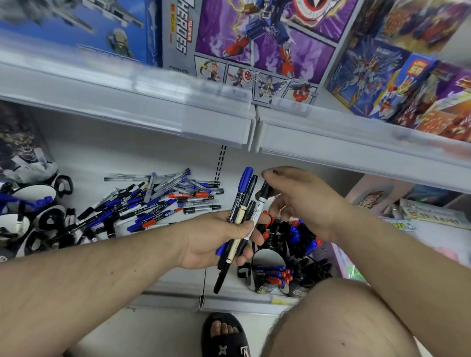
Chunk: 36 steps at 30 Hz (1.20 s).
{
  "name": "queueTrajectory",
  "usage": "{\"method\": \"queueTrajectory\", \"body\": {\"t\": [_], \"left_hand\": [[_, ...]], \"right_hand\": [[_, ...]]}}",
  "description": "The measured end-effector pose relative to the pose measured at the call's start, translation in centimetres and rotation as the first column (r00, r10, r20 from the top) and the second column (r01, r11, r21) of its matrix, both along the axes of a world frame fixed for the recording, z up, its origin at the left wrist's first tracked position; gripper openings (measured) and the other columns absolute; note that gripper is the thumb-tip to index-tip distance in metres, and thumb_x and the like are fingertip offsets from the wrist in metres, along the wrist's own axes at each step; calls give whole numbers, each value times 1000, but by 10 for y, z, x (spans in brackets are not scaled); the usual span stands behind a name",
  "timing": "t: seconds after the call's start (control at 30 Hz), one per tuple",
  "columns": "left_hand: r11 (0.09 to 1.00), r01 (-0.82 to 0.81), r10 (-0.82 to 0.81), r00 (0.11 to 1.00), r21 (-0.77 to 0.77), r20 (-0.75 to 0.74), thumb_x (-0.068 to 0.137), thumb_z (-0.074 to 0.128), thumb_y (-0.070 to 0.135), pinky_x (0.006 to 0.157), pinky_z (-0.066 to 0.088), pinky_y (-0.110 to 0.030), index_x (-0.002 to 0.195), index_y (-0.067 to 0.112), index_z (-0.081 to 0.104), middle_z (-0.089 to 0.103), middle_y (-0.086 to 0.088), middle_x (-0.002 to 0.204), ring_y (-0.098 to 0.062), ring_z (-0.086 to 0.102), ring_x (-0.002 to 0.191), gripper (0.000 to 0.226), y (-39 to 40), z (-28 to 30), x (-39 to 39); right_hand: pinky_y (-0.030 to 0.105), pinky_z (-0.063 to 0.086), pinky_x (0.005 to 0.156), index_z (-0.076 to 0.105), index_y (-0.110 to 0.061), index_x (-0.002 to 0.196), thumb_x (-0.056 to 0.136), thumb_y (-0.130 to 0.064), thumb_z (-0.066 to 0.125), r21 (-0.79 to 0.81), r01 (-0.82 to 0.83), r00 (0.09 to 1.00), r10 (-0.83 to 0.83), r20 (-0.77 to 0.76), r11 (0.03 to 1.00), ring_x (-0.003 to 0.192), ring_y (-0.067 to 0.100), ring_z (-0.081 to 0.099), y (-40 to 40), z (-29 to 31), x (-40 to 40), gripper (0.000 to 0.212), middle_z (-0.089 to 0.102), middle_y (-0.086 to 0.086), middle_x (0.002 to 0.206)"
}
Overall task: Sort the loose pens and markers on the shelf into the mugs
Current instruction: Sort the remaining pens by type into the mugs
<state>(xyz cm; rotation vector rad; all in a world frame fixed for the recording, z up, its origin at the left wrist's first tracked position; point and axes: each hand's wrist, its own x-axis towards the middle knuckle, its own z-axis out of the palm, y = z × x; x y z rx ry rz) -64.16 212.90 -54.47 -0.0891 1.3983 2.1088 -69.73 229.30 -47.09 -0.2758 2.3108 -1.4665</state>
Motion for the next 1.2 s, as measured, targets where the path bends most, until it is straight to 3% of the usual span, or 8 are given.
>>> {"method": "queueTrajectory", "body": {"t": [0.1,0.3,0.5,0.67,0.8,0.93,1.07,1.2], "left_hand": [[1000,16,-16,1000,-22,-3,100,50,16,65,53,-29,119,19,64,71,-4,87,-17,63,68,24,-5,3,5],[997,75,-73,996,-32,45,102,44,28,70,54,-33,129,25,60,73,-5,106,-19,68,77,31,-19,1,12],[991,57,-55,998,-123,16,104,42,29,53,29,-25,123,26,62,46,2,65,-11,32,51,28,3,-18,3],[985,70,-68,998,-156,17,105,41,28,56,29,-26,126,25,61,41,5,62,-11,32,53,29,20,-27,-6],[997,46,-42,998,-64,55,104,41,18,56,33,-25,130,25,59,42,2,67,-11,35,53,33,26,-33,-13],[999,41,-39,997,-23,65,103,40,14,57,32,-26,130,24,60,42,1,68,-12,36,54,35,25,-35,-17],[999,33,-34,996,14,85,101,42,13,58,32,-27,126,24,63,45,1,69,-13,37,56,35,21,-35,-17],[999,44,-47,995,32,90,101,43,13,59,33,-27,125,24,64,48,0,70,-13,38,56,34,19,-33,-15]], "right_hand": [[28,39,48,65,-12,92,93,-14,64,21,23,997,-22,-73,1000,49,12,54,-15,-4,4,2,65,-3,64],[27,42,52,59,-5,87,95,-2,56,-223,340,935,-354,-25,913,52,17,53,11,-2,-12,9,63,12,75],[35,53,63,56,-5,105,101,-6,42,-46,606,754,-592,-285,794,58,20,62,97,-53,-25,15,63,9,80],[46,53,80,56,-21,97,98,-16,42,248,624,749,-477,-459,741,82,33,66,154,-122,-17,15,67,12,91],[31,35,70,60,-9,116,101,-16,44,421,575,807,-401,-434,702,94,34,60,166,-159,-17,22,68,16,104],[36,39,69,64,-7,117,100,-16,48,597,413,895,-185,-406,688,95,40,62,160,-192,-20,25,68,23,100],[39,37,92,54,-18,138,99,-28,45,814,291,928,57,-367,503,120,33,53,152,-212,-25,42,66,16,118],[39,20,110,20,-24,155,104,-47,28,935,128,976,126,-178,330,145,21,19,140,-219,-29,57,33,-3,157]]}}
